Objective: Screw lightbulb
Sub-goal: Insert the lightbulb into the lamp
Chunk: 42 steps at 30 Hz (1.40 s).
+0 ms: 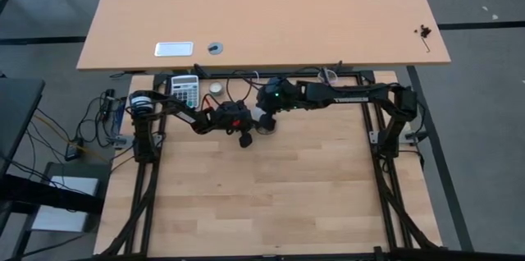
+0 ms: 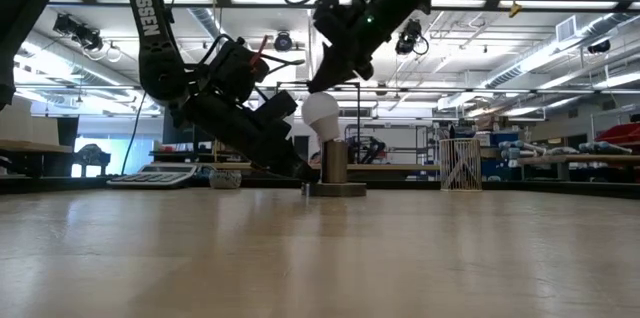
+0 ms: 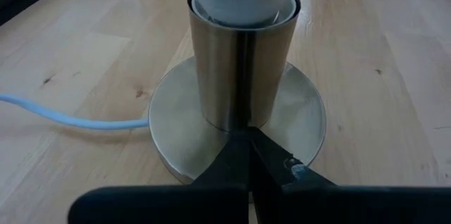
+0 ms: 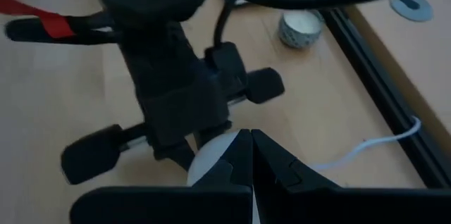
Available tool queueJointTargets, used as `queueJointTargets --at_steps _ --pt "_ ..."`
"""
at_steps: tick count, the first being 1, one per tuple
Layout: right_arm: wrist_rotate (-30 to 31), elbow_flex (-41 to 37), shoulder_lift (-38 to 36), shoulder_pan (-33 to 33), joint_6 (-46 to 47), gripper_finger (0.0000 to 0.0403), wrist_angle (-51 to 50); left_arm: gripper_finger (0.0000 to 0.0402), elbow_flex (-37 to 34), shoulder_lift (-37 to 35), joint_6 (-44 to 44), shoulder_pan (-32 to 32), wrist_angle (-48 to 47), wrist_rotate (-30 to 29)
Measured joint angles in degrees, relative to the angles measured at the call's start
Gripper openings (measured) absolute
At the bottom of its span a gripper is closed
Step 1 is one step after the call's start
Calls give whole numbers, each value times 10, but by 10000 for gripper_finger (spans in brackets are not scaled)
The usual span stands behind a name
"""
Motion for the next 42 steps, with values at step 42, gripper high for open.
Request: queueJointTargets --at_steps 42 --pt "40 -7 -27 15 14 7 -102 2 0 0 0 -1 1 -3"
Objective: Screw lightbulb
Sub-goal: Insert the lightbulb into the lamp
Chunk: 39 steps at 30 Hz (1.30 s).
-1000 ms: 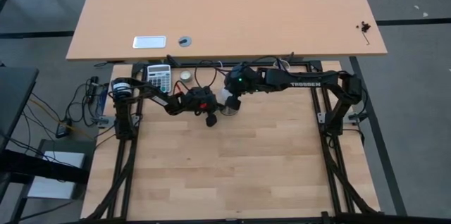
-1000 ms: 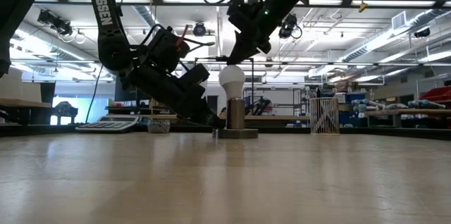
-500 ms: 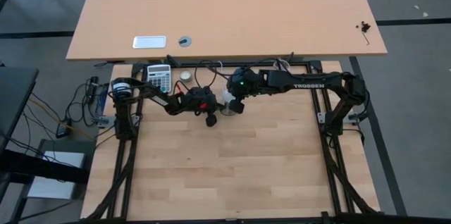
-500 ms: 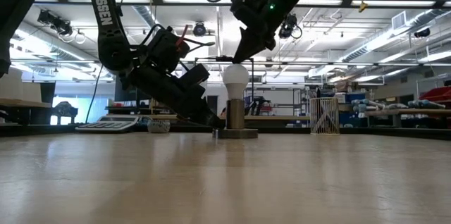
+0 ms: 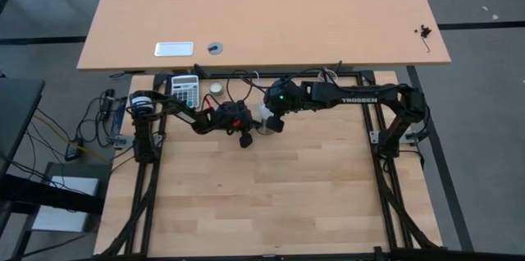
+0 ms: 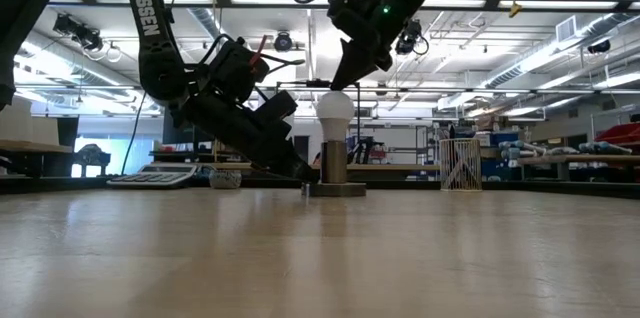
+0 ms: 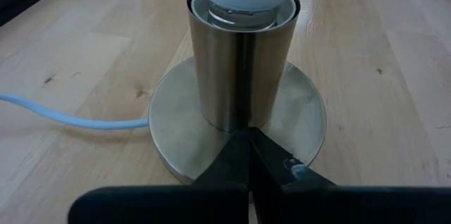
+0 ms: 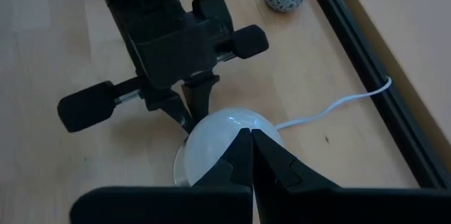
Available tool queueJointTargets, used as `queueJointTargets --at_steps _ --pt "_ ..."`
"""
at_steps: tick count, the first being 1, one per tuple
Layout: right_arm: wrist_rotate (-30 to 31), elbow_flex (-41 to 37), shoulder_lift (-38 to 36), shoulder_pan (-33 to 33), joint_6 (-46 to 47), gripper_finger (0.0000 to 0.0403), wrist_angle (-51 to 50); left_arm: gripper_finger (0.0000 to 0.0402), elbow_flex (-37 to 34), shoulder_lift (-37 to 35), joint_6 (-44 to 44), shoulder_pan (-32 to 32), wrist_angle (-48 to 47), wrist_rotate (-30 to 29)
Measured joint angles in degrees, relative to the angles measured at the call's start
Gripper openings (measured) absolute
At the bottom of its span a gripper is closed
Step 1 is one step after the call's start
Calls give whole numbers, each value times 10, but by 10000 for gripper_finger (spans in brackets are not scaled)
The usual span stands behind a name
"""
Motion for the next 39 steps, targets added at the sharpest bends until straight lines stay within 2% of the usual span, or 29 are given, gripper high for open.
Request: queueJointTargets --at_steps 27,39 --pt "-7 -7 -3 -2 -3 19 8 2 0 0 0 0 0 1" --pt "-9 -8 -12 -4 -3 56 23 2 0 0 0 0 0 1"
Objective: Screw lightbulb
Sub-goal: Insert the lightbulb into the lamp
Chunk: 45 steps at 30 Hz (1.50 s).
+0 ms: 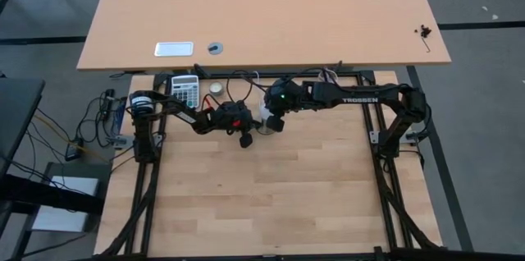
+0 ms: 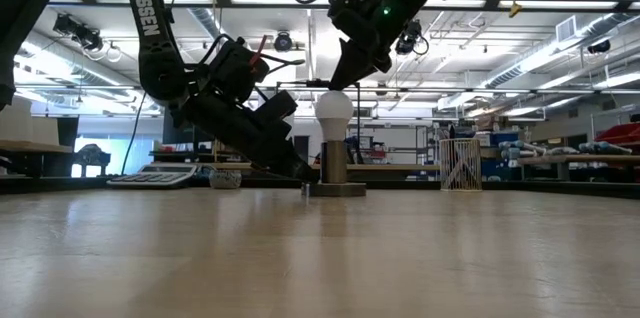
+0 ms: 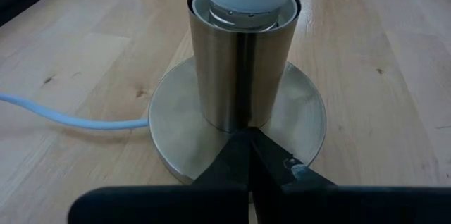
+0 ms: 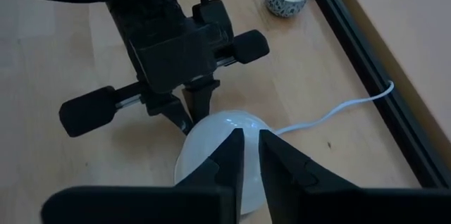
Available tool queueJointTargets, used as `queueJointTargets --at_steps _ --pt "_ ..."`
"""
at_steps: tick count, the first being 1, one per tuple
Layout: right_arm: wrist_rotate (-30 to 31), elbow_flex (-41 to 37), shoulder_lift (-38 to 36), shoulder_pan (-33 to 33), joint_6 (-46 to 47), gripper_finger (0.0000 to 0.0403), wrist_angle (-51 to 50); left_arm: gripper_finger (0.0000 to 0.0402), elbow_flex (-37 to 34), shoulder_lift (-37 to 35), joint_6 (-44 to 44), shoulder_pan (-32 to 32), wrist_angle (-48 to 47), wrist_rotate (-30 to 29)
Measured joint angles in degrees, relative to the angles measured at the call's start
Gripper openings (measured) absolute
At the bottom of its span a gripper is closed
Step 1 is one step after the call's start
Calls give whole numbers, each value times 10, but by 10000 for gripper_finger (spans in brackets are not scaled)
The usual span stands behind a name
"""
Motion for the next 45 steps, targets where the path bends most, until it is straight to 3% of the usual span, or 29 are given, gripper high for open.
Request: queueJointTargets --at_steps 18,33,41,45 --pt "0 1 -1 -10 0 121 8 2 0 0 0 0 0 0" --pt "0 62 1 -9 -25 199 -52 2 0 0 0 0 0 3" --pt "-79 85 0 -9 -11 252 -86 2 0 0 0 -4 1 14" --pt "-83 85 -1 -9 -15 276 -105 2 3 0 0 -12 2 14"
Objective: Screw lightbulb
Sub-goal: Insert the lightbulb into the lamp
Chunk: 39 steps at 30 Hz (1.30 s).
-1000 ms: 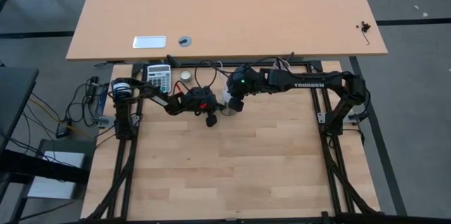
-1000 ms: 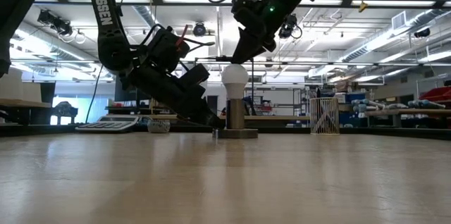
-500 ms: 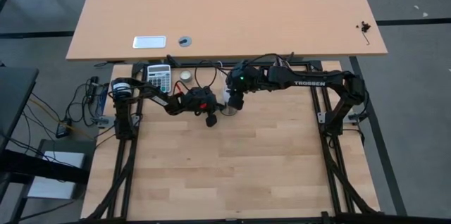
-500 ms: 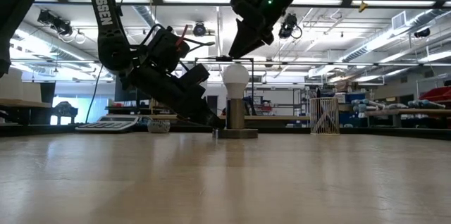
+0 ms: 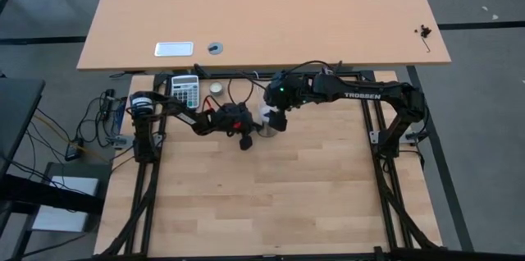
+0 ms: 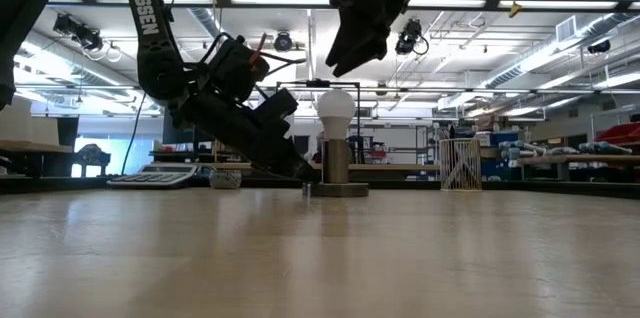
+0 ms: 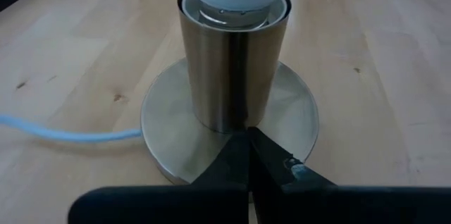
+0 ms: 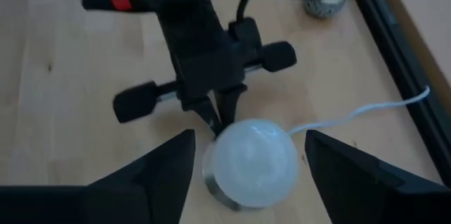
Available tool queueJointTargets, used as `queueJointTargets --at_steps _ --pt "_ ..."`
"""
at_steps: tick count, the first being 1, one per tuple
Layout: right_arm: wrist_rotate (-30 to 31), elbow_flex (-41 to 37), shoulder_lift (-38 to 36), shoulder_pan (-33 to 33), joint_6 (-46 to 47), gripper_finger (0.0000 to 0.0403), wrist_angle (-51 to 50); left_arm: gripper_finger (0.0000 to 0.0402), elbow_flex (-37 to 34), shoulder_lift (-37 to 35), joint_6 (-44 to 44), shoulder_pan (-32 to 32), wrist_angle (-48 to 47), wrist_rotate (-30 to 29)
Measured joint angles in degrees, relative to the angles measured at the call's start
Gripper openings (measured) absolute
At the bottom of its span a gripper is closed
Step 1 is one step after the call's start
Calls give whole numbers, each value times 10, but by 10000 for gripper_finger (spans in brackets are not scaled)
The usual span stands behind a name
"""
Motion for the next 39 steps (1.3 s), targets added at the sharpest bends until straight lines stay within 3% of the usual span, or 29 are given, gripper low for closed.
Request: queueJointTargets --at_steps 5,14,28,39 --pt "6 0 0 0 -12 290 -26 2 12 1 0 -14 -13 0" --pt "3 0 -1 17 -49 280 -65 2 25 1 0 -31 -24 -2" --pt "-5 1 3 22 -53 296 -68 2 25 2 1 -35 -23 -8" --pt "1 48 4 23 -65 294 -112 2 28 2 0 -45 -21 -15"
